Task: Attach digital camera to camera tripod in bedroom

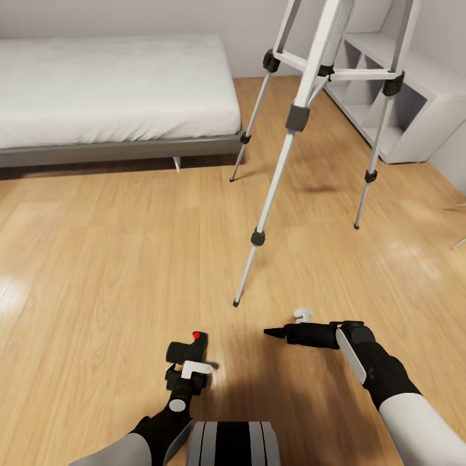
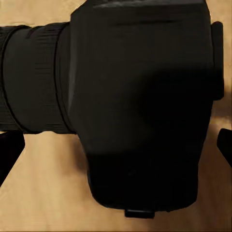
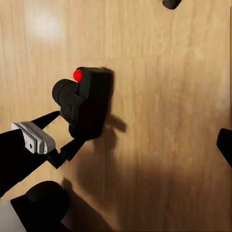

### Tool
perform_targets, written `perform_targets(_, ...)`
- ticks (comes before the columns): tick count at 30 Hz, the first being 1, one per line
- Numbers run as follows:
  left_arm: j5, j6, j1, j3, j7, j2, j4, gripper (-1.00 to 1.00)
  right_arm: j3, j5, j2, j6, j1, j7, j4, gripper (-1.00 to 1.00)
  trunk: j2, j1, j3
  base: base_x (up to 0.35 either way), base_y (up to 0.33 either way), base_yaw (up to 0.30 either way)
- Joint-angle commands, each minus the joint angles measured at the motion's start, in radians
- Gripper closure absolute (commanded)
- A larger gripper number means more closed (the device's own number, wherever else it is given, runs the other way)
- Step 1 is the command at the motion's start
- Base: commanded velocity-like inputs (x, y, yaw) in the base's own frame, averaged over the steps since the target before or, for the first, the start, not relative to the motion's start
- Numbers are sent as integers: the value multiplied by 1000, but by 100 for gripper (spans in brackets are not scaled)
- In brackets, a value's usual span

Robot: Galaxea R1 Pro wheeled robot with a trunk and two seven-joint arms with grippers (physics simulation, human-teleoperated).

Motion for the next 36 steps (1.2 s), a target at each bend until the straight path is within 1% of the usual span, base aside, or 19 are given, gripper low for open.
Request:
perform_targets(1, 11, -4, -1, -9, 5, 0, 1, -100, 2, -5, -1, 5, 0, -1, -1, -100, 0, 0, -1, 188, 0, 0)
perform_targets(8, 11, -5, -1, -9, 5, 0, 1, -100, 2, -5, -1, 5, 0, -1, -1, -100, 0, 0, -1, 85, 0, 0)
perform_targets(18, 11, -5, -1, -9, 5, 0, 1, -100, 2, -5, -1, 6, 0, -1, -2, -100, 0, 0, -1, 5, 0, 0)
perform_targets(19, 11, -5, -1, -9, 4, 0, 1, 100, 2, -5, -1, 6, 0, -1, -2, -100, 0, 0, -1, 0, 0, 0)
perform_targets(36, 10, -5, -1, -9, 5, 0, 1, 100, 2, -5, -1, 7, -1, -1, -2, -100, 0, 0, -1, 0, 0, 0)
